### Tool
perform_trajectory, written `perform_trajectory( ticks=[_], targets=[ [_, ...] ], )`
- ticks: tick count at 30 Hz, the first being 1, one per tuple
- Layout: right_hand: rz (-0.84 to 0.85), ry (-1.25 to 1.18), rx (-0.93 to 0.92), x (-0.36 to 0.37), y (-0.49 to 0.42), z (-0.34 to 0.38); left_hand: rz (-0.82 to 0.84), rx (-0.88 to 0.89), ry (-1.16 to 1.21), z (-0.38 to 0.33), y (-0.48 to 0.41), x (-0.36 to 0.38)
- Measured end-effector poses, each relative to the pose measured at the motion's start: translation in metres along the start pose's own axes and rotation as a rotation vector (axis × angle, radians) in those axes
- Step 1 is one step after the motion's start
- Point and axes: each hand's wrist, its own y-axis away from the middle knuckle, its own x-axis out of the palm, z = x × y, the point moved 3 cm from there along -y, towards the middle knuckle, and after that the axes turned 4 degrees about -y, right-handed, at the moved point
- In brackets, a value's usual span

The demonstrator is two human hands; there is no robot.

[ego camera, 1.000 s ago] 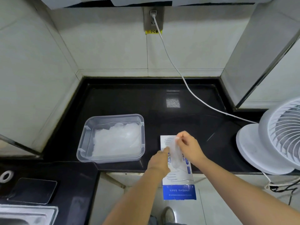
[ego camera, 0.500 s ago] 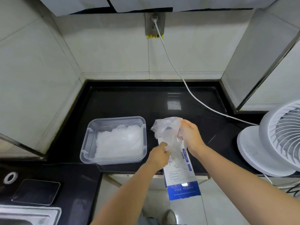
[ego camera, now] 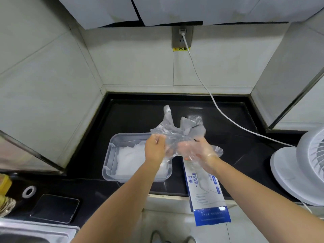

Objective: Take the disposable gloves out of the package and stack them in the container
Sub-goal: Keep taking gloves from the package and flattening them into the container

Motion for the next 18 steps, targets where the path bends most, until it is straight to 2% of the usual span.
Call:
perform_trajectory(
  ticks=[1, 4, 6, 8, 11, 15, 18],
  targets=[
    [0.01, -0.069, 0.0, 0.001, 0.001, 0.002, -0.024, 0.023, -0.093, 0.003, -0.003, -0.007],
    [0.208, -0.127, -0.001, 0.02, 0.001, 0.012, -0.013, 0.08, -0.32, 0.014, -0.014, -0.032],
    [0.309, -0.105, 0.045, 0.035, -0.003, 0.014, 0.019, 0.06, -0.415, 0.02, -0.02, -0.048],
    [0.329, 0.045, 0.008, 0.047, -0.01, 0.011, 0.01, 0.132, -0.484, 0.022, -0.025, -0.062],
    [0.2, 0.322, -0.143, 0.062, -0.019, 0.013, 0.003, 0.252, -0.543, 0.027, -0.035, -0.083],
    [-0.16, 0.322, -0.272, 0.066, -0.034, 0.021, 0.022, 0.181, -0.748, 0.041, -0.047, -0.105],
    [-0.254, 0.394, -0.592, 0.082, -0.026, 0.036, 0.07, 0.103, -0.855, 0.05, -0.052, -0.115]
  ],
)
